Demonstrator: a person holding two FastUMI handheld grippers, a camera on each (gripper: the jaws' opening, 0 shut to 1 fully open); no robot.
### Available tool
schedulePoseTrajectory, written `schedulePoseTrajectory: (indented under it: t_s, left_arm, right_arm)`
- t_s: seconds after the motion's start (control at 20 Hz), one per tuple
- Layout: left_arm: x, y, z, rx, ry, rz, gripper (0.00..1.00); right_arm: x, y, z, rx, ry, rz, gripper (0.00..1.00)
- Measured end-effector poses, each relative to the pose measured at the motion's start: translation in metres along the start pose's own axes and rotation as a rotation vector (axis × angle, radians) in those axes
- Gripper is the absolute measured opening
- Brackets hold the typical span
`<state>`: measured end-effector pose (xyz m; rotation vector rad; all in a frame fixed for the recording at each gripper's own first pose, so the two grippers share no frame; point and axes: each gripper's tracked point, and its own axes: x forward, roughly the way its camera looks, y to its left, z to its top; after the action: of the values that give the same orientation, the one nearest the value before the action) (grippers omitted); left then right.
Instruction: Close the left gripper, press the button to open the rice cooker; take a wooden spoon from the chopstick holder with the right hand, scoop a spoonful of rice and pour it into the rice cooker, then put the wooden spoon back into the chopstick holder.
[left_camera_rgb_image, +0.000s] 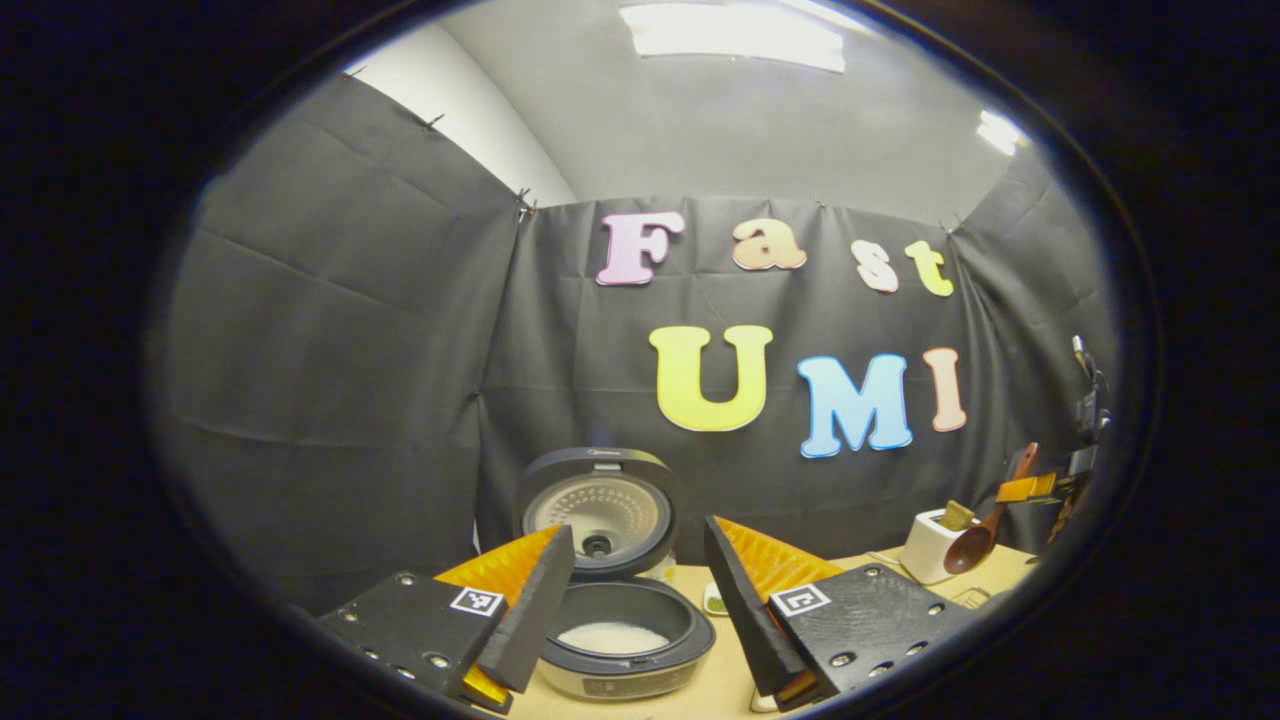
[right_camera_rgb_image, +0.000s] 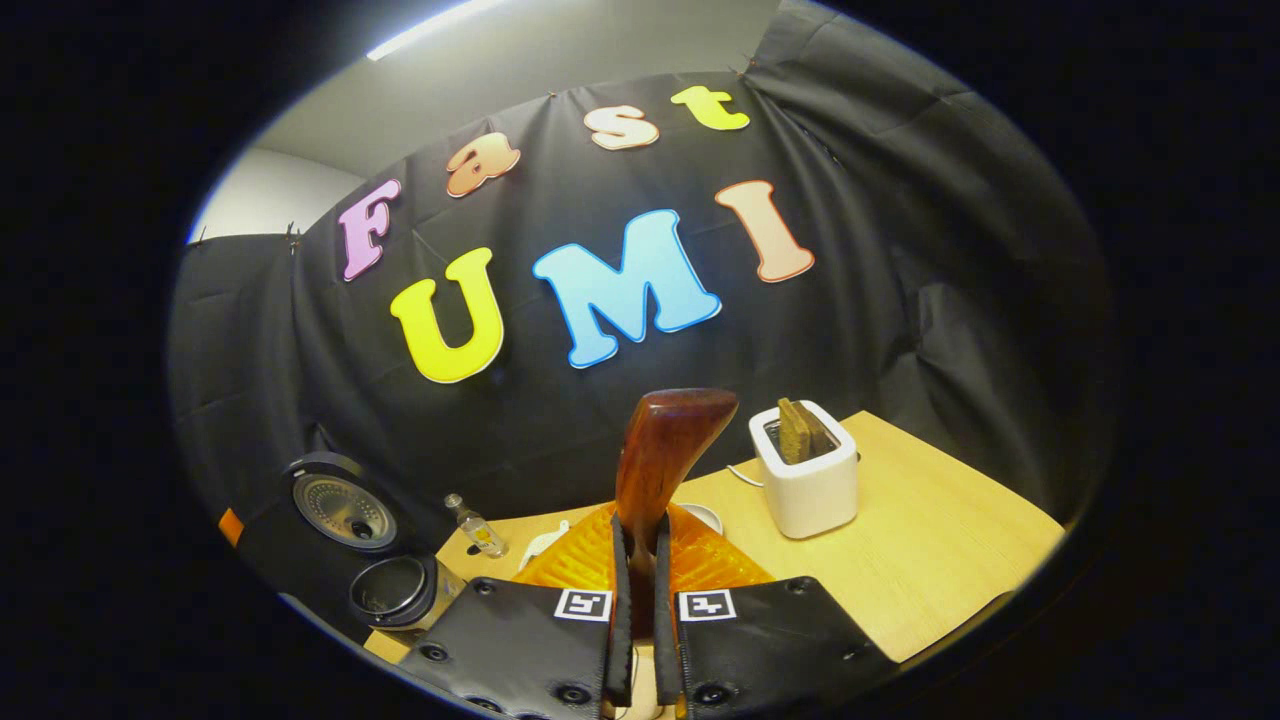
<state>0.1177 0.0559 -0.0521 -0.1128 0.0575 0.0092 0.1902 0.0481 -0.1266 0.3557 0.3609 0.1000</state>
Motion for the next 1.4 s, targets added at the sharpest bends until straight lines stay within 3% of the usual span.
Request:
schedulePoseTrajectory:
  t_s: [0.6,1.4]
  left_arm:
    - [-0.012,-0.022,0.005,0.028,0.001,-0.028,0.8]
    - [-0.031,-0.001,0.008,0.055,0.008,0.015,0.8]
  right_arm:
    - [-0.015,-0.081,-0.058,-0.077,0.084,-0.146,0.11]
    - [0.002,-0.099,-0.141,-0.085,0.229,-0.145,0.14]
